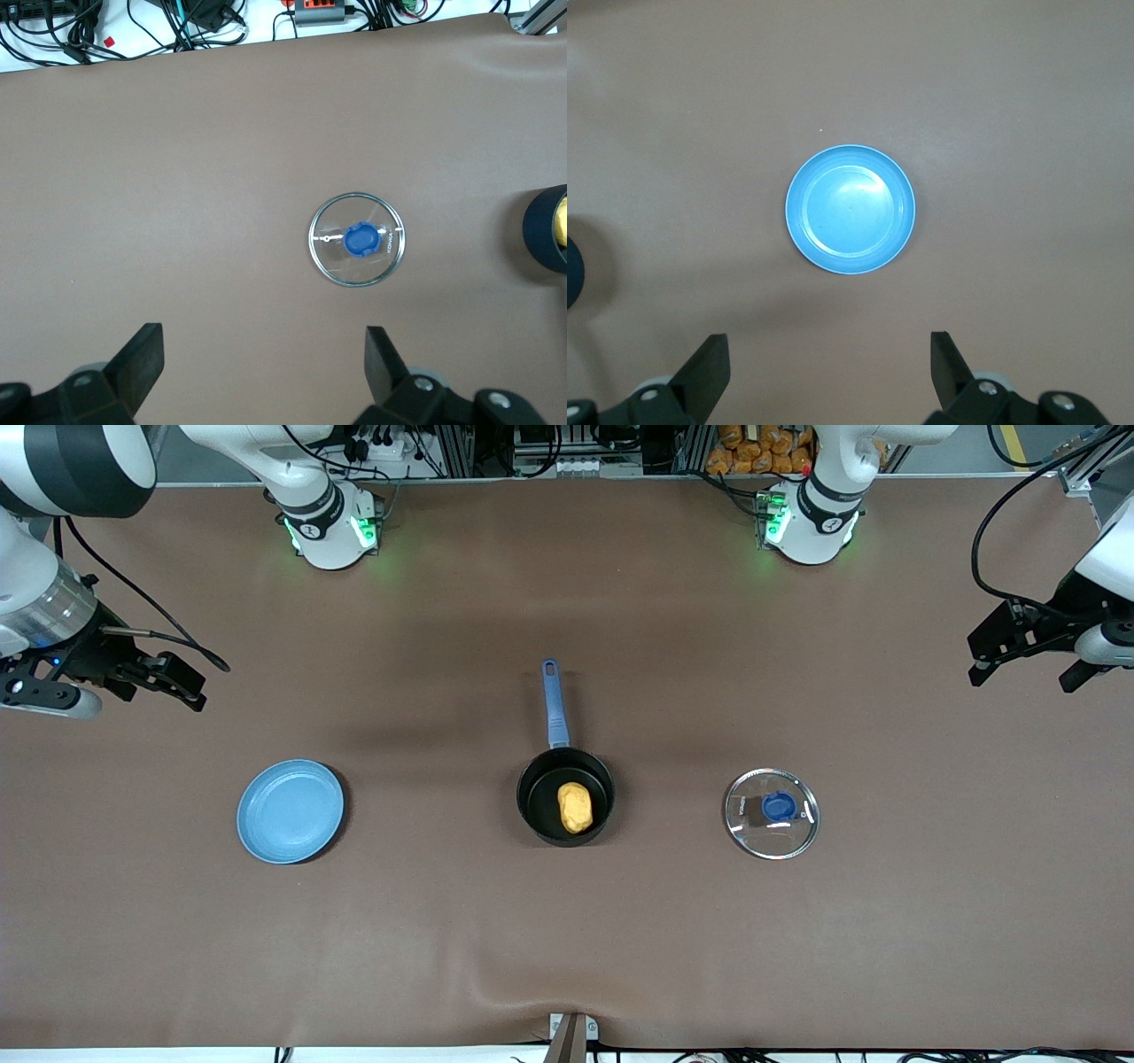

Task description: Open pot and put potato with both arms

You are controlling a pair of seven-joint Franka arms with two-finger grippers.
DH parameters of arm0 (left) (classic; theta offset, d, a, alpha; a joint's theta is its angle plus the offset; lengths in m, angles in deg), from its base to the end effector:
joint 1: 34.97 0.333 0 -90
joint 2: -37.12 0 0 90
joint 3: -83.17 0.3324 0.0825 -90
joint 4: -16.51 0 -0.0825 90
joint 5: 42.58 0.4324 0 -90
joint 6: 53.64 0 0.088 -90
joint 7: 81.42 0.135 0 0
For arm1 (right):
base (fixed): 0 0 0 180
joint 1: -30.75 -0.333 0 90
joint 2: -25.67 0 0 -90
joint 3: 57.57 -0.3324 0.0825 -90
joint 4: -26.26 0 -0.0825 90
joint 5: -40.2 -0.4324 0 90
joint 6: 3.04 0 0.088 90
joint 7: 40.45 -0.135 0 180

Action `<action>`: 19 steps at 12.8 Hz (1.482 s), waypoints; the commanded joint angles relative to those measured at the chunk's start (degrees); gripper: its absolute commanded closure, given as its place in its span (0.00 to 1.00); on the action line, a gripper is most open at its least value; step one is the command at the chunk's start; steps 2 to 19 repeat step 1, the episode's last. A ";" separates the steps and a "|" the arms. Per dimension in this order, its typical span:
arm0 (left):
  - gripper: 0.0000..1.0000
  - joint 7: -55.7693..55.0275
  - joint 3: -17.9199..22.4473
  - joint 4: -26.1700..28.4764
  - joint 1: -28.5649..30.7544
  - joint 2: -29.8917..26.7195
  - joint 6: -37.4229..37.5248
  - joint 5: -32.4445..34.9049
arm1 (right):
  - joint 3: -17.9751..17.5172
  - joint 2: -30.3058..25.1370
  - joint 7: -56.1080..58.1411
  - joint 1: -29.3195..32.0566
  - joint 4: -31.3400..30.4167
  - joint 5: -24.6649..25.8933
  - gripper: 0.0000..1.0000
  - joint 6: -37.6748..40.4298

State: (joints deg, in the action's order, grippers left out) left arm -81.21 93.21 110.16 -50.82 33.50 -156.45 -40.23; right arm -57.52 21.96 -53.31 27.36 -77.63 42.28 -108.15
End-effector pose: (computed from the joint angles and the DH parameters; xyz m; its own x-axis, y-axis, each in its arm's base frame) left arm 0.6074 -0.0540 0.6395 0.9693 -0.1094 0.2201 -0.1051 -0.9940 -0.0308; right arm 0.5995 0.0311 0.5480 0.9835 -0.1562 0.0916 -0.1582 -0.9873 0.0157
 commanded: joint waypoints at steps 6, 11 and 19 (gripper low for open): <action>0.00 0.85 -0.73 -0.31 0.65 -0.42 1.04 1.34 | -0.84 -1.65 0.55 1.10 -1.58 -0.93 0.00 -0.71; 0.00 0.85 -0.73 -0.31 0.65 -0.42 1.04 1.34 | -0.84 -1.65 0.55 1.10 -1.58 -0.93 0.00 -0.71; 0.00 0.85 -0.73 -0.31 0.65 -0.42 1.04 1.34 | -0.84 -1.65 0.55 1.10 -1.58 -0.93 0.00 -0.71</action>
